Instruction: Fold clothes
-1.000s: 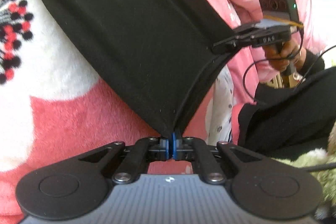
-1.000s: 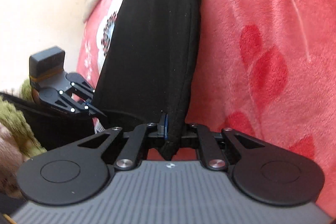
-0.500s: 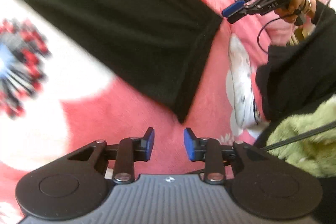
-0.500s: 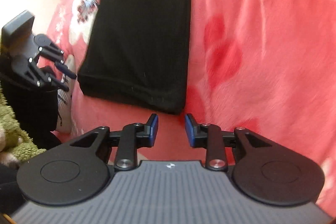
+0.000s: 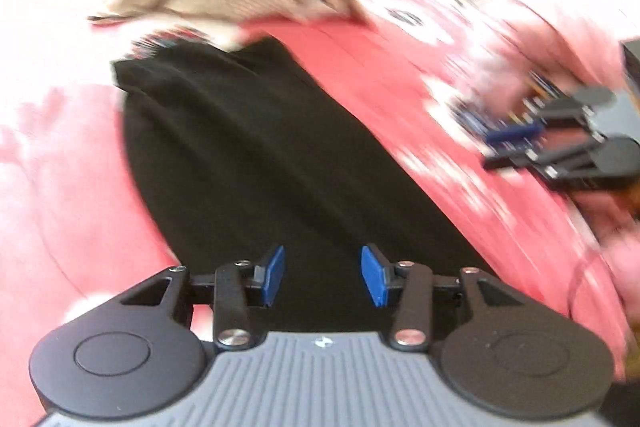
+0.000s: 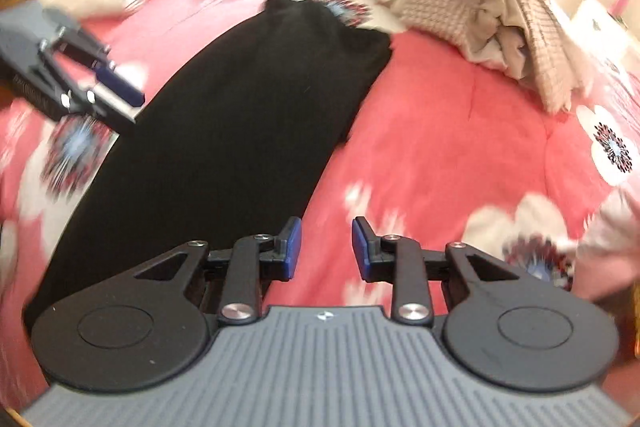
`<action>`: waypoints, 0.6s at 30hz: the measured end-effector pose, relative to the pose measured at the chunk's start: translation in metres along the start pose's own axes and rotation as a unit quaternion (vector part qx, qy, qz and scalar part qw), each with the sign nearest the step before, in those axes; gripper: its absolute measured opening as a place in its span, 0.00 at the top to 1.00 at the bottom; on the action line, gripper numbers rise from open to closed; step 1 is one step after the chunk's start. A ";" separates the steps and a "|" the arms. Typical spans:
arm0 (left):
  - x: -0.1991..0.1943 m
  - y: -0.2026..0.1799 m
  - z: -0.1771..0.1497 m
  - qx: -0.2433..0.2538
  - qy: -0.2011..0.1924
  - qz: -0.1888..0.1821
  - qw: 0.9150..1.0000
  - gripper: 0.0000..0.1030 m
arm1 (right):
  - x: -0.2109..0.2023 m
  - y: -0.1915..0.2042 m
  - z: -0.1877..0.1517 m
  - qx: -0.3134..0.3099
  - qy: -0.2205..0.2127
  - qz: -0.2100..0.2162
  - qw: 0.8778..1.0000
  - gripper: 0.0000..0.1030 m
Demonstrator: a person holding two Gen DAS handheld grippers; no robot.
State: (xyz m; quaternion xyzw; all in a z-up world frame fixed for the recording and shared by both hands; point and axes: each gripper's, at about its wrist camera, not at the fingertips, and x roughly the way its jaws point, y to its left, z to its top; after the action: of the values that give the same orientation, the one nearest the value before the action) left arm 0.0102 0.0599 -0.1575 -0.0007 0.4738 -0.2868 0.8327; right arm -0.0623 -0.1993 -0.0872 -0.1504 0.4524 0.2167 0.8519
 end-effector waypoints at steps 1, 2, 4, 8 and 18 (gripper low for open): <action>0.005 0.006 0.007 -0.012 -0.011 0.013 1.000 0.57 | 0.010 -0.007 0.014 0.014 -0.003 0.001 1.000 0.76; 0.010 0.014 0.013 -0.024 -0.021 0.025 0.999 0.57 | 0.021 -0.014 0.026 0.029 -0.008 0.002 1.000 0.76; 0.021 0.029 0.024 -0.047 -0.039 0.048 0.997 0.57 | 0.043 -0.028 0.049 0.061 -0.018 0.004 0.998 0.76; 0.038 0.061 0.041 -0.097 -0.073 0.077 0.990 0.57 | 0.087 -0.067 0.088 0.147 -0.046 0.038 0.987 0.74; 0.071 0.109 0.049 -0.171 -0.122 0.100 0.973 0.57 | 0.188 -0.124 0.121 0.289 -0.058 0.128 0.947 0.67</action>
State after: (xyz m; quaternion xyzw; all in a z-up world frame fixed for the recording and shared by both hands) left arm 0.1277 0.1036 -0.2159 -0.1311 0.4084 -0.1148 0.8960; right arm 0.1791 -0.2074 -0.1705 0.1748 0.4607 0.1921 0.8487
